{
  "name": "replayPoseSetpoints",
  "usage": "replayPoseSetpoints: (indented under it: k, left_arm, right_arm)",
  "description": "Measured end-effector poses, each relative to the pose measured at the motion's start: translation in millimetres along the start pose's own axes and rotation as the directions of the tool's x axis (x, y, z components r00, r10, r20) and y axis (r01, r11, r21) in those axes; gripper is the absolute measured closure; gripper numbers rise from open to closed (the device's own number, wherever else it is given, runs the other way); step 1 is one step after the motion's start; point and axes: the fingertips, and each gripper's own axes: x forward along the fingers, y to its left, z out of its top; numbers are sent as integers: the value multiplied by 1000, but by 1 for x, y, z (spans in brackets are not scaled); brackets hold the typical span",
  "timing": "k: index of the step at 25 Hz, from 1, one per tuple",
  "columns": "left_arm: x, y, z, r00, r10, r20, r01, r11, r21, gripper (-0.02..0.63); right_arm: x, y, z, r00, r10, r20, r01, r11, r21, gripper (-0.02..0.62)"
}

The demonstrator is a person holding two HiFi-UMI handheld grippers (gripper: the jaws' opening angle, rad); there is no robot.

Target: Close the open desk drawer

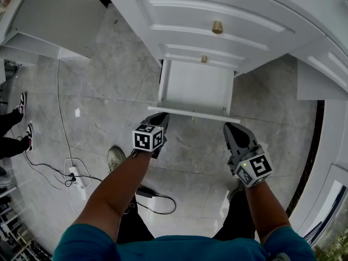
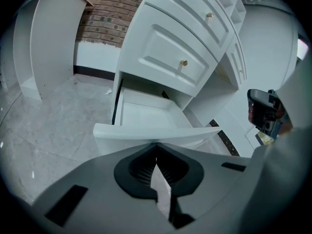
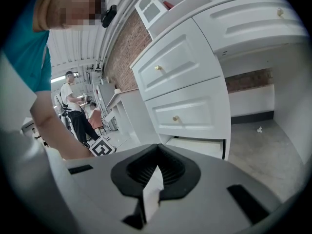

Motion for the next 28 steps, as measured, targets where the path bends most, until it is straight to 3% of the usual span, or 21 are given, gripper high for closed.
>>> replayPoseSetpoints:
  k: [11, 28]
  left_arm:
    - [22, -1, 15, 1000, 8, 14, -8, 1000, 26, 591]
    - [49, 3, 48, 999, 24, 31, -26, 997, 69, 591]
  right_arm:
    - [-1, -29, 1, 999, -51, 7, 51, 998, -24, 575]
    - [2, -45, 5, 998, -59, 15, 59, 997, -47, 575]
